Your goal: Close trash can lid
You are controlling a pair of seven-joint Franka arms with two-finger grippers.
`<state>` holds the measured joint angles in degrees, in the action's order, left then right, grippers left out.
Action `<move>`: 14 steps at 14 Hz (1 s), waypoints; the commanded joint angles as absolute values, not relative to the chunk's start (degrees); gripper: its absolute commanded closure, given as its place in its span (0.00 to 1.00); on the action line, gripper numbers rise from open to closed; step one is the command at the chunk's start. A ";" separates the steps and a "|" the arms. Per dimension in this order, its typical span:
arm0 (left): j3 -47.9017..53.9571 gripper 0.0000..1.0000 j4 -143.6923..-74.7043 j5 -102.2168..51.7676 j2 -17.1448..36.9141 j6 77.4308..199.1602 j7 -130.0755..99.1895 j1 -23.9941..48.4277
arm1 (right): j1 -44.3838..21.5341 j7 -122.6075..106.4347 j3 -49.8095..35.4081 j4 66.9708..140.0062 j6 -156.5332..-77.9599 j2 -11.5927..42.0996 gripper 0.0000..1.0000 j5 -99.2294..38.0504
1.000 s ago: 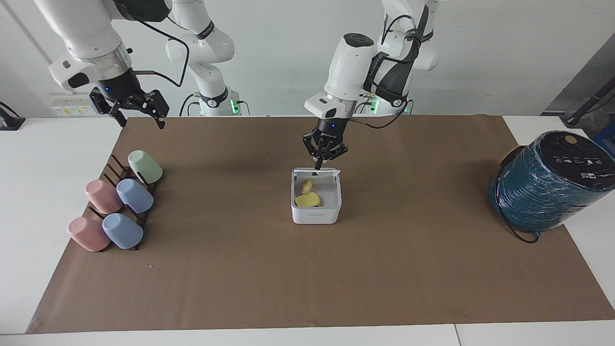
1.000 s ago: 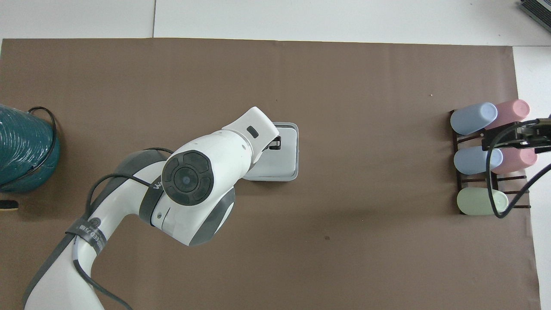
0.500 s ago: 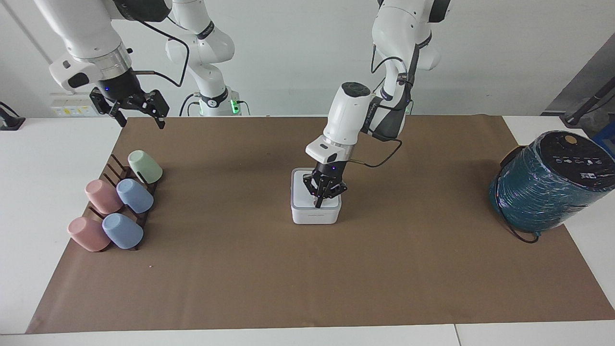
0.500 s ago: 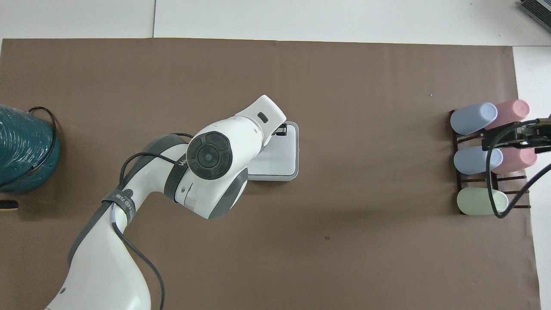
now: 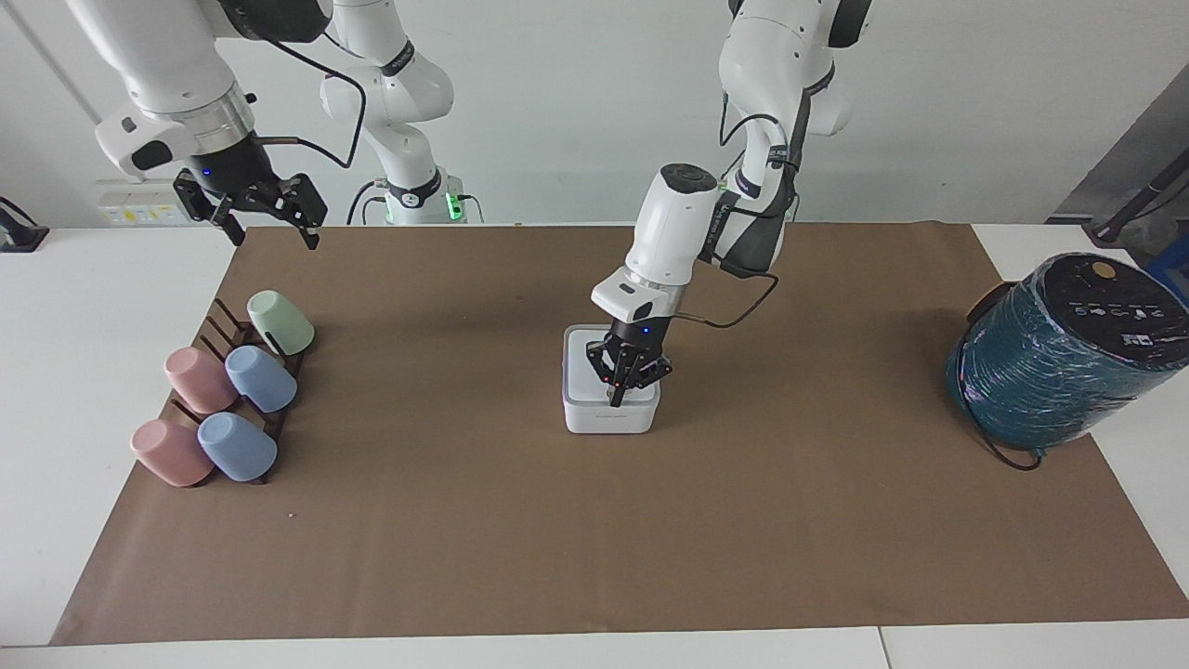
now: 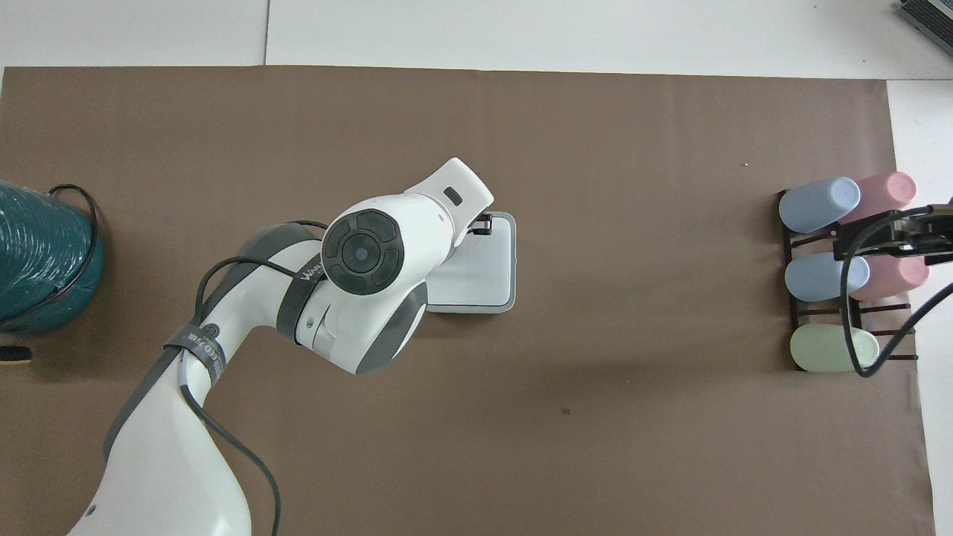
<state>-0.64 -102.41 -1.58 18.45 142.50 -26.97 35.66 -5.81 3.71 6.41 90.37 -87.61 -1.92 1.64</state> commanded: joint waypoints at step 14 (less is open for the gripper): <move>-0.97 0.00 -103.45 -0.62 -2.63 115.41 -5.63 13.38 | -5.63 4.39 6.24 91.67 -87.36 -3.16 0.00 1.41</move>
